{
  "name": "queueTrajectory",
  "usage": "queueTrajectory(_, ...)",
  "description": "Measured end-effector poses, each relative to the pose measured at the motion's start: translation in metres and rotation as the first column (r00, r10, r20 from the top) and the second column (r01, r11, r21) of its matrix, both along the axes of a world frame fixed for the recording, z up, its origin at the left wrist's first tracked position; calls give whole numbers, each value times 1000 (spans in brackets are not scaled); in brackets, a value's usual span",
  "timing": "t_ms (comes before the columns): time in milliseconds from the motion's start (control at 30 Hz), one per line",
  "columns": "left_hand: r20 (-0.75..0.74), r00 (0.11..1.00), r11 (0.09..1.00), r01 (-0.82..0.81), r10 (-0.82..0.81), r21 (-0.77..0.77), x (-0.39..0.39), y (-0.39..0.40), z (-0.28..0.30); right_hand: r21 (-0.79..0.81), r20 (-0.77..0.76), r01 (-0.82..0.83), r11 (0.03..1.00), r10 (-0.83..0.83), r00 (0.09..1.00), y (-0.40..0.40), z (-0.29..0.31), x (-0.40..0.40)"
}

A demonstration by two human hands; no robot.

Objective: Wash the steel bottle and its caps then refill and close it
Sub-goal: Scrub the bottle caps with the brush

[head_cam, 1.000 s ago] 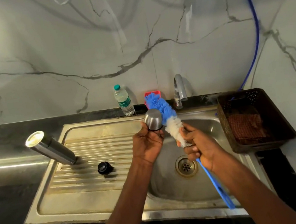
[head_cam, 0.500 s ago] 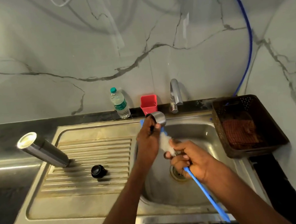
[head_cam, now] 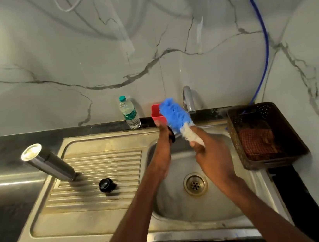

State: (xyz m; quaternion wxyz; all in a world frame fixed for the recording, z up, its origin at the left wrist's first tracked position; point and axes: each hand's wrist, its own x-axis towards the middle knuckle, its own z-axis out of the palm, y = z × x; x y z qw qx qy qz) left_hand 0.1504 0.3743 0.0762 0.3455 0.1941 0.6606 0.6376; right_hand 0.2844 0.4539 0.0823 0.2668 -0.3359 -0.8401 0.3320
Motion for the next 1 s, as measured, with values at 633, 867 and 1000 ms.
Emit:
queueTrajectory(633,-201,979,999,-30,37,36,-7,-16,5,55,272,-44,997,28,962,16,46,-4)
queueTrajectory(867,-70,989,984,-121,131,130,-18,-21,-3,-29,189,-54,998,58,980,15,42,3)
queueTrajectory(1000,458,880,866,-324,127,381,-17,-17,-4,-694,-36,0,720,-35,999,26,27,-5)
